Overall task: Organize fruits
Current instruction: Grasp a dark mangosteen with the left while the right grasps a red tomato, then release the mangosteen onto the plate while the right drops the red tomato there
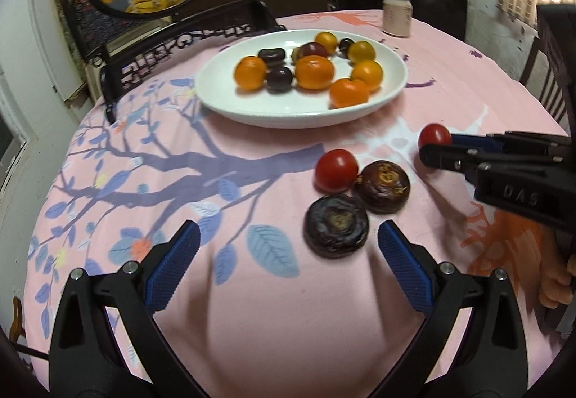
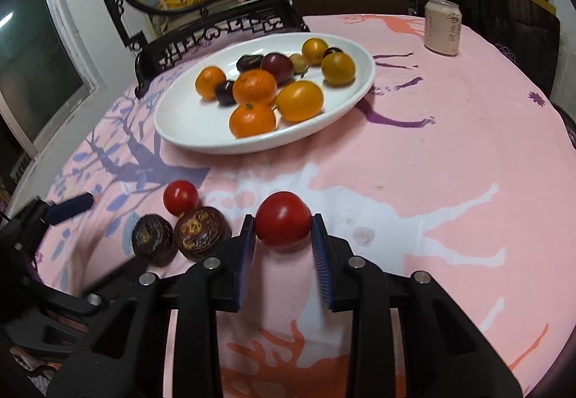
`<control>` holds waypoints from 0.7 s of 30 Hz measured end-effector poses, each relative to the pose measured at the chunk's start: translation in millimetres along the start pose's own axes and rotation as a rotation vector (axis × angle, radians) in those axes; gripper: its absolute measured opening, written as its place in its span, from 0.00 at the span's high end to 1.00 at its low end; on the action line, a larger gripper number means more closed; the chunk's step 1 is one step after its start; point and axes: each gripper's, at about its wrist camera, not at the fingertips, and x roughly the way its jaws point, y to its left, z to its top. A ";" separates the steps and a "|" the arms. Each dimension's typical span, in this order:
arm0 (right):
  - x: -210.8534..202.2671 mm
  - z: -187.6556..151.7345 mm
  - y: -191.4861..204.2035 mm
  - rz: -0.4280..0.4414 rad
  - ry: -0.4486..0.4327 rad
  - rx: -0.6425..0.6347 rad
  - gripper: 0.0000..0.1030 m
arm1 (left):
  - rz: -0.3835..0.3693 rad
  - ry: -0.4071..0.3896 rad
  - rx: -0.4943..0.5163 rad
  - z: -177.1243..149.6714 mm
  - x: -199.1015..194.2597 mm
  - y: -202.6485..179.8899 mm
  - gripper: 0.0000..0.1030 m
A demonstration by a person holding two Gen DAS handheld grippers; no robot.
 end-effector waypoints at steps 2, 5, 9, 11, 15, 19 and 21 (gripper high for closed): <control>-3.5 1.3 -3.2 -0.004 -0.011 0.013 0.69 | -0.001 0.006 0.025 1.3 5.2 -5.7 0.03; -5.7 2.5 -7.1 -0.002 -0.018 0.030 0.69 | 0.003 0.022 0.053 2.2 13.6 -11.5 0.16; -7.8 3.2 -9.4 -0.001 -0.022 0.040 0.69 | -0.079 0.051 0.039 4.5 20.7 -10.1 0.49; -8.8 3.5 -9.9 -0.002 -0.026 0.041 0.69 | -0.135 0.062 0.029 4.4 21.3 -9.7 0.59; -11.0 3.7 -13.4 -0.004 -0.034 0.052 0.69 | -0.128 0.061 0.010 3.1 18.2 -6.3 0.60; -20.6 6.2 -17.2 -0.006 -0.074 0.066 0.69 | -0.081 -0.002 -0.055 15.3 2.2 13.7 0.60; -25.8 11.5 -17.1 -0.009 -0.104 0.066 0.69 | -0.037 -0.020 -0.071 31.9 1.4 23.9 0.60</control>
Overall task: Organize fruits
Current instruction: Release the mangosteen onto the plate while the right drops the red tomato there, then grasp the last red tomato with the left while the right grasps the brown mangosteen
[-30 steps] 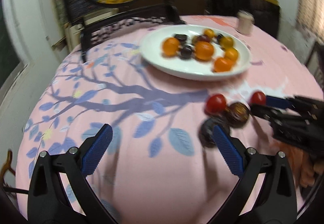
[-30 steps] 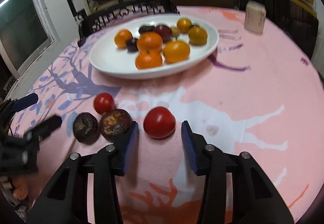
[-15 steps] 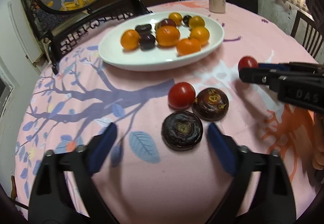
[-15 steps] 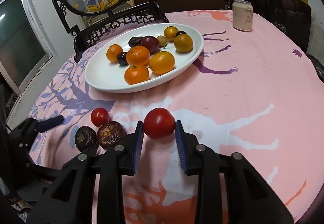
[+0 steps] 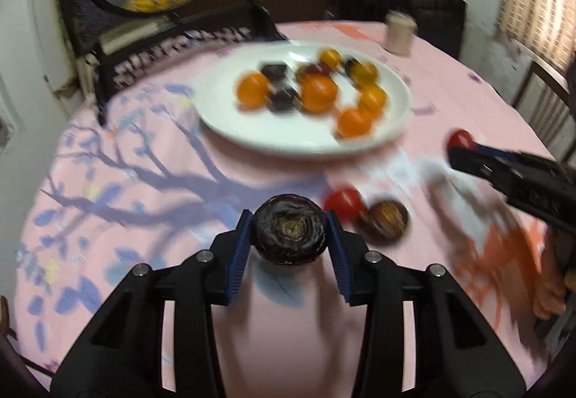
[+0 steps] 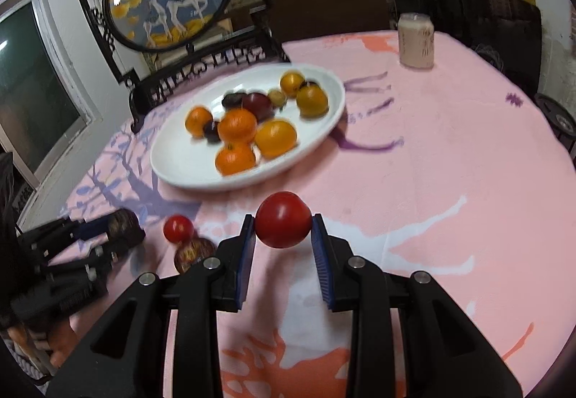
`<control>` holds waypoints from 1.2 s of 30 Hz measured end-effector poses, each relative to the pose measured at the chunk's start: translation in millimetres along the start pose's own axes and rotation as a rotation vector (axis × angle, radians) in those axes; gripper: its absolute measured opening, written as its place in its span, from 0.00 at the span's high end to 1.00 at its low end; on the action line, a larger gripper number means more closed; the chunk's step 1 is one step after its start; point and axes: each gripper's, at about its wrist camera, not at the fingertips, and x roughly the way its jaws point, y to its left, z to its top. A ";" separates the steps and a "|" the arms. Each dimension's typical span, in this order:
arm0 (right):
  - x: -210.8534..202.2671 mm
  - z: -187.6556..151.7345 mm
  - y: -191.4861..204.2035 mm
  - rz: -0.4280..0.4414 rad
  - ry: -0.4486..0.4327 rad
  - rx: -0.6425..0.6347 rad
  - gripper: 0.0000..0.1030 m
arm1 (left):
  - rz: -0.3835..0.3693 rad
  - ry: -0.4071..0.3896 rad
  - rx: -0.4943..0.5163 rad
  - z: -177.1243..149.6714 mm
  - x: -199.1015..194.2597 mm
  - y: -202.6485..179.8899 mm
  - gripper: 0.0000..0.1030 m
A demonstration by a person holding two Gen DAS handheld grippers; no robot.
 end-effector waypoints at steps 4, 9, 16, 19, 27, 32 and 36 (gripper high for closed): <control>1.2 27.3 10.8 -0.016 -0.042 -0.033 0.69 | 0.038 -0.013 -0.053 42.6 12.6 16.7 0.60; 27.2 65.4 25.3 -0.030 -0.058 -0.061 0.69 | 0.086 -0.024 -0.084 81.9 40.6 22.1 0.59; 82.7 92.8 5.2 0.026 -0.005 0.023 0.49 | 0.109 -0.040 -0.109 88.5 60.8 26.0 0.27; 79.0 88.1 -2.9 0.065 -0.021 0.045 0.46 | 0.075 -0.039 -0.119 88.2 57.5 29.8 0.26; 37.2 70.5 2.0 0.083 -0.070 0.028 0.46 | 0.093 -0.036 -0.128 67.9 45.0 31.4 0.20; 19.9 35.6 21.8 0.072 -0.049 -0.057 0.46 | 0.159 -0.063 -0.116 50.6 29.9 29.0 0.13; 20.2 5.4 43.4 0.062 0.028 -0.157 0.46 | 0.209 -0.048 -0.131 30.7 19.6 36.8 0.09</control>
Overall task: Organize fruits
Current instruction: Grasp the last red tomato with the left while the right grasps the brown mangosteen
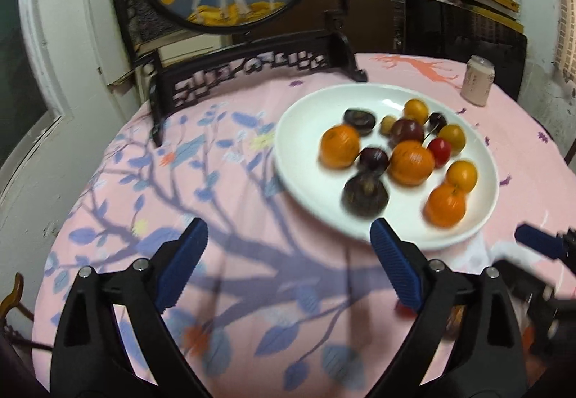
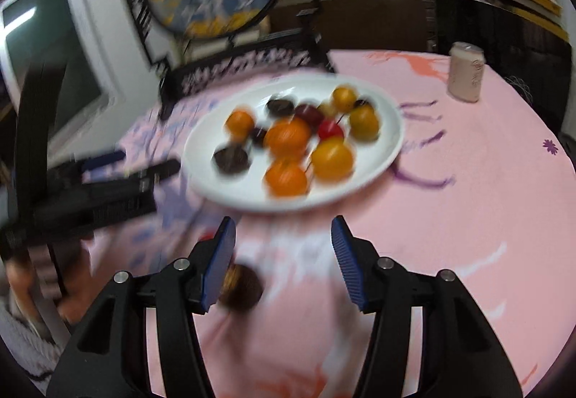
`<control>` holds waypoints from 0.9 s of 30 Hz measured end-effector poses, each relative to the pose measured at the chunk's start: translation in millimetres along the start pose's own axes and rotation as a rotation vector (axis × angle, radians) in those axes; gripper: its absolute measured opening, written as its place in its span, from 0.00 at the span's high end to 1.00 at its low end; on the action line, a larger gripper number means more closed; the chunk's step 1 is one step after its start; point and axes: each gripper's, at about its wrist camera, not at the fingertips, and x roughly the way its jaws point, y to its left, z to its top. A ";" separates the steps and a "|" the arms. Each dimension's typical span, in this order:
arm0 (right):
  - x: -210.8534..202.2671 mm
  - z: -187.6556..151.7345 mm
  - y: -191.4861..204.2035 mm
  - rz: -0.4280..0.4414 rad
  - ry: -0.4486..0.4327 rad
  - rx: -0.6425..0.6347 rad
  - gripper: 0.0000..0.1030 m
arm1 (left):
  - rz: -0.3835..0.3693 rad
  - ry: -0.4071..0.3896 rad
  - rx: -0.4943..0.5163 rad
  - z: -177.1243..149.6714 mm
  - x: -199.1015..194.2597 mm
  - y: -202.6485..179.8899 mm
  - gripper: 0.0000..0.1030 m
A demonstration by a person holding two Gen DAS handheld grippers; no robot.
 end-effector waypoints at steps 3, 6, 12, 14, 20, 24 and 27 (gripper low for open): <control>4.9 -14.8 22.0 -0.004 0.048 -0.086 0.46 | 0.044 0.015 -0.022 -9.6 -4.4 11.0 0.05; 11.0 -24.3 39.8 -0.013 0.070 -0.162 0.46 | 0.059 0.031 -0.069 -15.5 -7.8 24.9 0.05; 18.0 -28.3 45.1 -0.011 0.089 -0.174 0.49 | 0.030 0.045 -0.125 -15.7 -8.8 38.3 0.05; 22.3 -27.9 44.7 -0.016 0.101 -0.167 0.55 | 0.020 0.047 -0.116 -16.1 -8.8 35.7 0.05; 25.8 -26.8 45.1 -0.030 0.119 -0.165 0.61 | -0.012 0.027 -0.054 -17.4 -14.8 19.6 0.05; 12.3 -17.6 25.6 -0.100 0.085 -0.123 0.61 | -0.062 0.020 0.007 -21.1 -18.3 2.3 0.05; -2.8 -5.9 -10.7 -0.161 0.034 0.008 0.62 | -0.112 0.017 0.072 -26.3 -20.1 -16.2 0.05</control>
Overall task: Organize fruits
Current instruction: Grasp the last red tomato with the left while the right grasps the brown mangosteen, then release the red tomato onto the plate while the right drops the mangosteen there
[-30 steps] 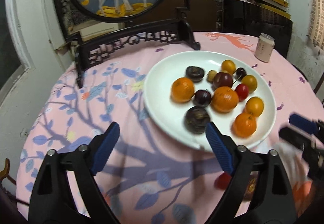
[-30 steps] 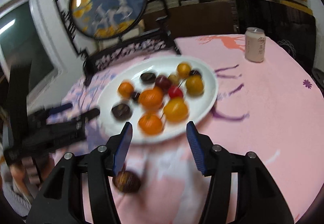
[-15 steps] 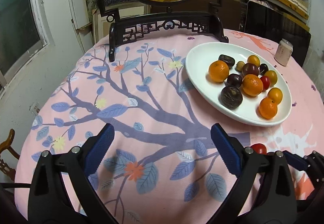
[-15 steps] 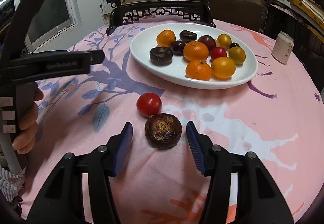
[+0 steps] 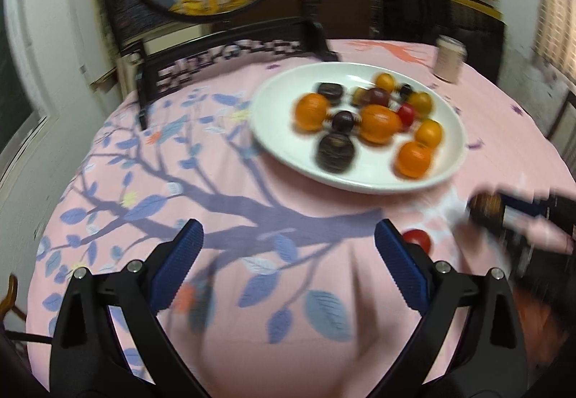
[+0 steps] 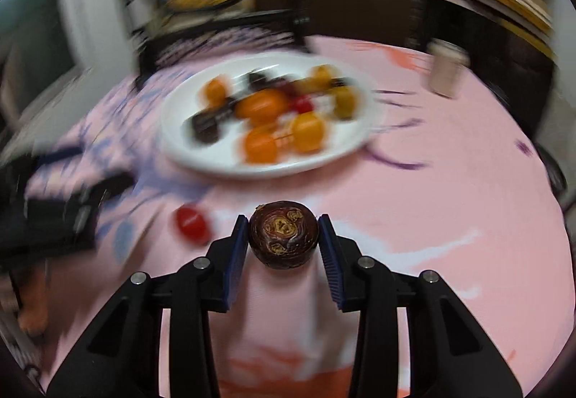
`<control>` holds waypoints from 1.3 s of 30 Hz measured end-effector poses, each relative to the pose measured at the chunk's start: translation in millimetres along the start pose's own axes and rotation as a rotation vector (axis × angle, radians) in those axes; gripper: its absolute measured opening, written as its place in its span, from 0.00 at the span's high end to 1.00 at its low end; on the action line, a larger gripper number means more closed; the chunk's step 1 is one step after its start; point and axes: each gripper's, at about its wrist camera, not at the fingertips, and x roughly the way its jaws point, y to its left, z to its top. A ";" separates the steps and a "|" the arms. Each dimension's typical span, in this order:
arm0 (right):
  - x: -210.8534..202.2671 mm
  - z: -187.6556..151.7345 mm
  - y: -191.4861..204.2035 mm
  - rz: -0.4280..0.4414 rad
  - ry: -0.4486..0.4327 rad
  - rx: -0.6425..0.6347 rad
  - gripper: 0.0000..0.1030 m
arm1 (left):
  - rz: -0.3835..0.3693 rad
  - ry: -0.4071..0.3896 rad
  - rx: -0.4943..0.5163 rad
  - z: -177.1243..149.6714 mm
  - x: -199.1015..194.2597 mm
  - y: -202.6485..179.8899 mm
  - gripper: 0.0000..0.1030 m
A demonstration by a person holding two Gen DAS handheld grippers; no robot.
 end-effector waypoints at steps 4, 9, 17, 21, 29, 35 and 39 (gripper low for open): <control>-7.0 5.8 -40.2 0.030 -0.018 0.160 0.61 | -0.044 0.005 0.071 -4.8 2.3 -21.6 0.05; -12.5 6.1 -42.2 0.049 -0.033 0.176 0.61 | -0.077 -0.003 0.147 -11.3 2.8 -43.5 0.05; -12.1 6.8 -40.4 0.055 -0.027 0.174 0.61 | -0.090 0.014 0.199 -15.1 11.5 -61.2 0.06; -11.7 6.8 -41.0 0.053 -0.024 0.174 0.61 | -0.082 0.031 0.219 -17.0 16.5 -67.3 0.15; -9.0 6.3 -42.2 0.047 -0.015 0.177 0.62 | -0.126 0.078 0.211 -18.0 25.9 -68.1 0.67; -8.7 6.3 -42.7 0.048 -0.013 0.179 0.61 | -0.088 0.042 0.217 -17.9 20.6 -68.4 0.68; -8.8 6.0 -42.7 0.047 -0.010 0.178 0.61 | -0.068 0.021 0.197 -14.8 16.2 -62.8 0.68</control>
